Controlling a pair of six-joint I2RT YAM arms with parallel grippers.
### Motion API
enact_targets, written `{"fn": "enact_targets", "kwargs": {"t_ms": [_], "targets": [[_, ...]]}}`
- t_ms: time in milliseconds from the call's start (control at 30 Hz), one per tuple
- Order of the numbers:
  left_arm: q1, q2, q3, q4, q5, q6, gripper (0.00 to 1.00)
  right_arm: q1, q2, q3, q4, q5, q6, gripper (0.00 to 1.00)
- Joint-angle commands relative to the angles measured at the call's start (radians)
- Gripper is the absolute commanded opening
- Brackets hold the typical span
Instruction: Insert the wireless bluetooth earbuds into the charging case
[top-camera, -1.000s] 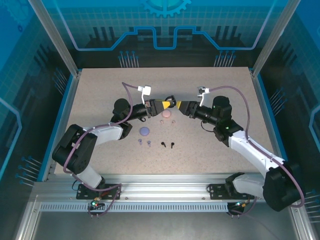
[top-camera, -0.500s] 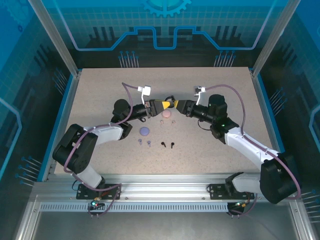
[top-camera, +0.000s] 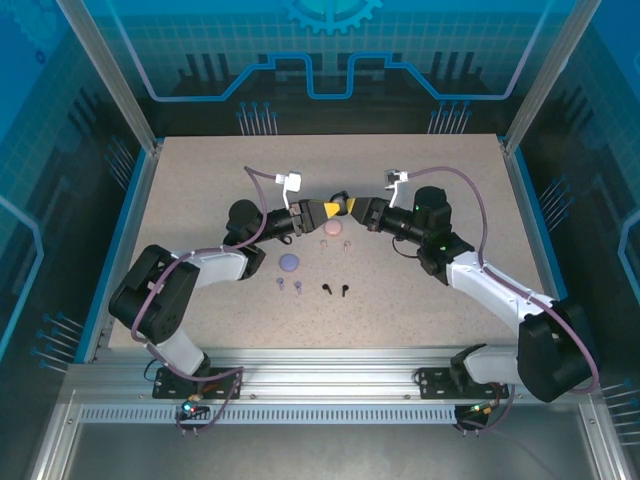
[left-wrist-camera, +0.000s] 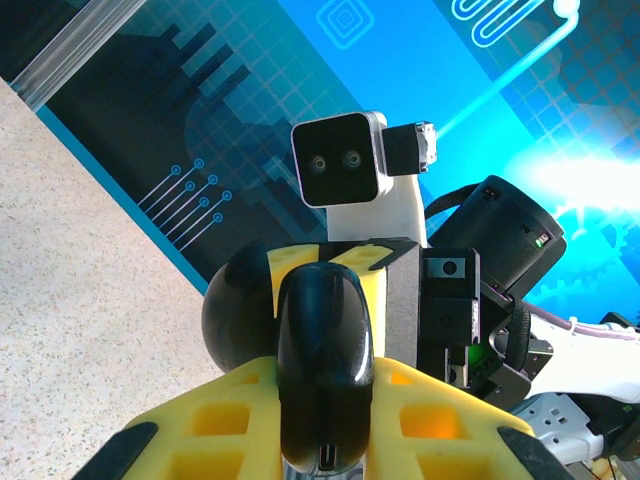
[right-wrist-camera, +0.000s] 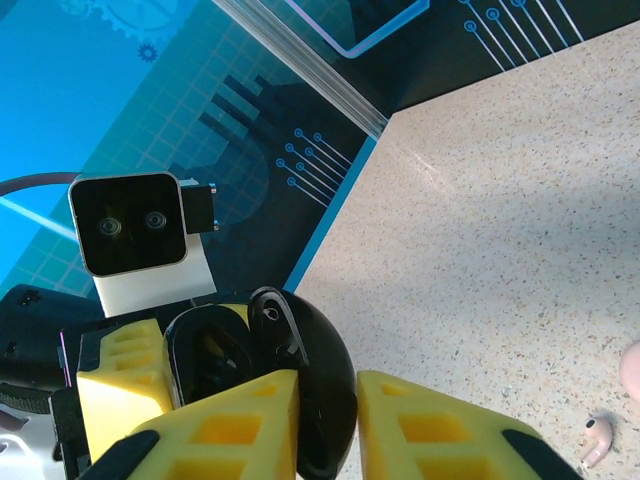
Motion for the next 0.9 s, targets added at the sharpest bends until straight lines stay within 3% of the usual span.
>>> {"fn": "enact_targets", "kwargs": {"t_ms": [0,200,867], "targets": [[-0.006,-0.001,-0.003,0.048,-0.008,0.004,0.0,0.019,-0.013,0.001,0.023,0.011,-0.005,0.26],[-0.006,-0.014,-0.001,0.031,-0.01,0.014,0.0,0.016,-0.048,-0.024,-0.003,0.033,-0.018,0.3],[-0.015,-0.02,0.007,0.022,-0.018,0.017,0.0,0.019,-0.015,-0.04,0.021,0.026,-0.003,0.25]]}}
